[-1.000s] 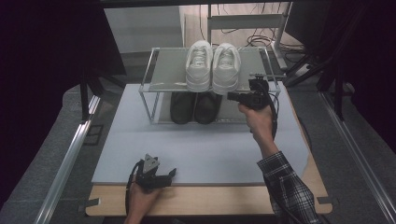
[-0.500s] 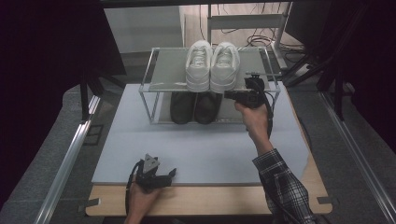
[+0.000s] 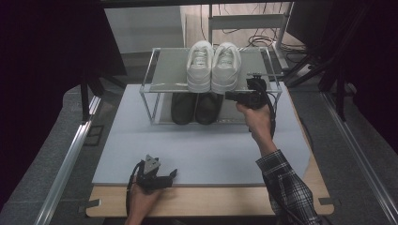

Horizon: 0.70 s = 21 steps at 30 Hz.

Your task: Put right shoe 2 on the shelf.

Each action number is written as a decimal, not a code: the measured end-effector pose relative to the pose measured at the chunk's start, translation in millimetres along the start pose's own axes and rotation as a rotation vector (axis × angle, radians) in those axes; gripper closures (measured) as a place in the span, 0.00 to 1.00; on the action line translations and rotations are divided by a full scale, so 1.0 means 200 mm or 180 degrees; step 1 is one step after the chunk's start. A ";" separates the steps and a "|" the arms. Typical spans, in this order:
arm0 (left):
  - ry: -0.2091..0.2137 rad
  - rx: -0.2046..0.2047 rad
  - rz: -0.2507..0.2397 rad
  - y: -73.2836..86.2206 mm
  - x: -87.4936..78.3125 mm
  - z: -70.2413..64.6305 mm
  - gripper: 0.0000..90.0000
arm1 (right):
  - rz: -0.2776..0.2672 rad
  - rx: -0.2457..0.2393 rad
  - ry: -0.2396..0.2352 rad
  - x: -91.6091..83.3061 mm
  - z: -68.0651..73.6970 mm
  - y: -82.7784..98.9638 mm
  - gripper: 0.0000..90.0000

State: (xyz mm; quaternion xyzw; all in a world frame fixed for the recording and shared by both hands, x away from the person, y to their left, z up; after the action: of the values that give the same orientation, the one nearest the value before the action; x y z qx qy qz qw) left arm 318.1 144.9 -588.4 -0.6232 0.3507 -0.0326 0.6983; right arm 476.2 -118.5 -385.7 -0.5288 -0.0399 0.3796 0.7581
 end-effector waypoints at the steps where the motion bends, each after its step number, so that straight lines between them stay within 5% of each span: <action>1: 0.0000 0.0000 0.0000 0.00 0.00 0.00 0.14 | 0.0000 -0.0004 0.0001 0.00 0.00 0.00 0.92; 7: -0.0002 0.0003 0.0001 0.00 0.00 0.00 0.14 | 0.0023 -0.0060 0.0001 -0.01 -0.01 0.01 0.84; 21: -0.0004 0.0004 0.0005 0.00 0.00 0.00 0.14 | 0.0073 -0.0463 0.0043 -0.07 -0.02 0.05 0.59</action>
State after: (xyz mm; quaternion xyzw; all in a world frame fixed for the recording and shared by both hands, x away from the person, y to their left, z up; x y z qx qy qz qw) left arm 318.0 145.1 -588.5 -0.6225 0.3507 -0.0319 0.6990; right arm 463.4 -129.8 -390.7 -0.5855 -0.0561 0.3807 0.7135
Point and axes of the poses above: each handheld gripper's, and its own axes: x roughly forward along the jaws, y roughly out of its underside, z roughly to its left, the point moved 8 cm from there along x, roughly forward along the jaws, and after that the axes turned 11 degrees about -z, right-handed, at the moved point
